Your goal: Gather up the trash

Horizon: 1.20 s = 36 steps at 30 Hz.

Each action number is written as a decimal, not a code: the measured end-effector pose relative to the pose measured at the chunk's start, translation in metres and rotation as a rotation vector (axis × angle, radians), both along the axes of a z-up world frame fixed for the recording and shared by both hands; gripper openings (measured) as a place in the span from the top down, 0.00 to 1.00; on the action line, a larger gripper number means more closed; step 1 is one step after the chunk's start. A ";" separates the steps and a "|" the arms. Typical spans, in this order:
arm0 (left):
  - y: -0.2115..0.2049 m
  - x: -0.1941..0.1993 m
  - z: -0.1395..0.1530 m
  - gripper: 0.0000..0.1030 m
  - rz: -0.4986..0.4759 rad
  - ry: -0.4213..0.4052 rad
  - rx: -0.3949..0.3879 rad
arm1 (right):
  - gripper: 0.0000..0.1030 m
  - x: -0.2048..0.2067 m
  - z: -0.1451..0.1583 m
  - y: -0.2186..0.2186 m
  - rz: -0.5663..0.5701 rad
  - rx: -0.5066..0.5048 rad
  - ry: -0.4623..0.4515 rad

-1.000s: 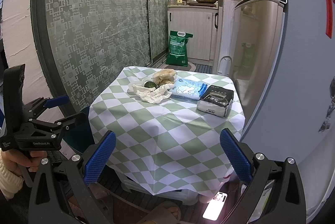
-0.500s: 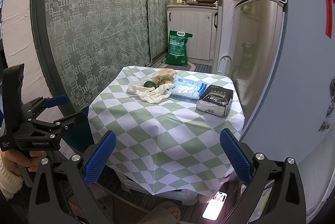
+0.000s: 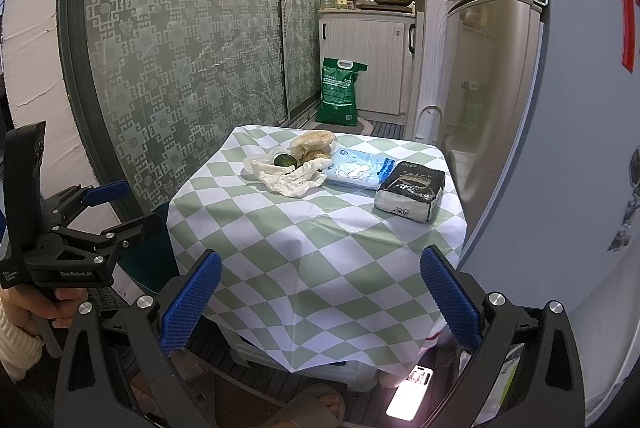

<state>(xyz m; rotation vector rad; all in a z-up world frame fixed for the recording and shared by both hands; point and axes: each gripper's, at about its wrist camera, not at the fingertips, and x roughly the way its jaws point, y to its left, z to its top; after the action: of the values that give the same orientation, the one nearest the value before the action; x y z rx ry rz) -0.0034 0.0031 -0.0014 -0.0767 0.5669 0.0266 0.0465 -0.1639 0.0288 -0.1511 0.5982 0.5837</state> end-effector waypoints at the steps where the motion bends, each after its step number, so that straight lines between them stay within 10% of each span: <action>1: 0.000 0.000 0.000 0.03 0.000 0.000 0.000 | 0.02 0.000 0.001 0.000 0.001 -0.001 0.001; 19: 0.003 0.003 0.001 0.04 -0.082 -0.029 -0.061 | 0.12 0.004 0.001 -0.010 -0.014 0.053 0.030; 36: 0.009 0.036 0.008 0.42 -0.174 0.040 -0.140 | 0.26 0.017 -0.003 -0.022 -0.041 0.077 0.071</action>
<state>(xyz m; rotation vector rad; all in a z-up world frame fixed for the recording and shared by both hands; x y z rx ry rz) 0.0321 0.0124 0.0062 -0.1627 0.6134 -0.1815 0.0632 -0.1858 0.0259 -0.0454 0.6455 0.5739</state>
